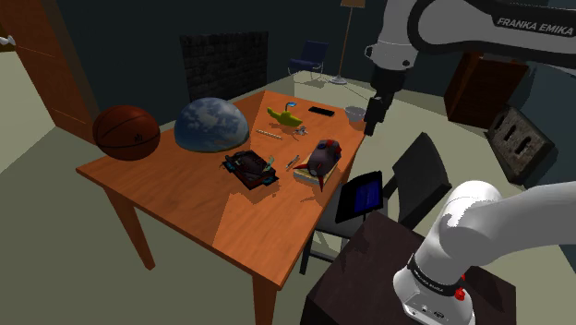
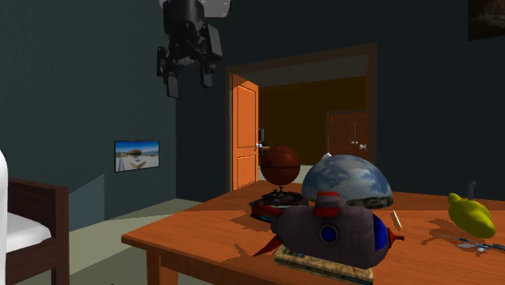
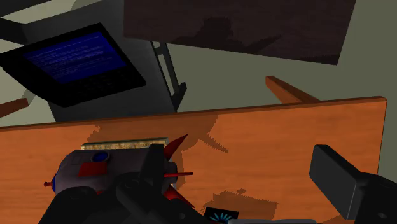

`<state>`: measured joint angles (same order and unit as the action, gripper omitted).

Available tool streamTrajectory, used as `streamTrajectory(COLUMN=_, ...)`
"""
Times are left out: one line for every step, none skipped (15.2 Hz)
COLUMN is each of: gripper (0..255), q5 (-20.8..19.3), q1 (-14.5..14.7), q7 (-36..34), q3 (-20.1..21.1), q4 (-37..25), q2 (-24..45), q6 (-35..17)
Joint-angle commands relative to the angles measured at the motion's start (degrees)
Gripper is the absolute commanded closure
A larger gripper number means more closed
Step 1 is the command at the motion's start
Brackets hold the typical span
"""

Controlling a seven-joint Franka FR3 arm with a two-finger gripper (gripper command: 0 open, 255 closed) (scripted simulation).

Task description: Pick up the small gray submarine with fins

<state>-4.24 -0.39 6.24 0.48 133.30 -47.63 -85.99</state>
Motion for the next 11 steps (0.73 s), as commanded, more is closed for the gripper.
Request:
streamTrajectory(gripper=0, q5=0.0, q1=0.0, q7=0.0, q3=0.0, q4=0.0, q2=0.0, q6=0.0)
streamTrajectory(gripper=0, q5=-0.5, q1=-0.3, q7=0.5, q3=-0.8, q4=0.8, q2=0.8, q6=-2.0)
streamTrajectory(gripper=0, q5=-0.9, q1=-0.6, q7=1.0, q3=-1.6, q4=1.5, q2=1.6, q6=-3.9)
streamTrajectory(gripper=0, q5=-1.4, q1=-0.9, q7=1.5, q3=-2.4, q4=2.1, q2=2.6, q6=-5.9)
streamTrajectory(gripper=0, q5=-1.8, q1=-1.2, q7=2.0, q3=-3.2, q4=2.6, q2=3.6, q6=-7.8)
streamTrajectory(gripper=0, q5=-2.2, q1=-1.5, q7=2.5, q3=-4.0, q4=3.1, q2=4.7, q6=-9.8)
streamTrajectory(gripper=0, q5=-2.5, q1=-1.7, q7=2.9, q3=-4.8, q4=3.5, q2=5.8, q6=-11.8)
streamTrajectory(gripper=0, q5=-2.9, q1=-2.0, q7=3.4, q3=-5.6, q4=3.8, q2=7.1, q6=-13.7)
streamTrajectory(gripper=0, q5=-3.2, q1=-2.2, q7=3.9, q3=-6.4, q4=4.0, q2=8.4, q6=-15.7)
streamTrajectory(gripper=0, q5=-3.4, q1=-2.5, q7=4.4, q3=-7.2, q4=4.2, q2=9.8, q6=-17.6)
streamTrajectory(gripper=0, q5=-3.6, q1=-2.7, q7=4.9, q3=-8.0, q4=4.2, q2=11.2, q6=-19.5)
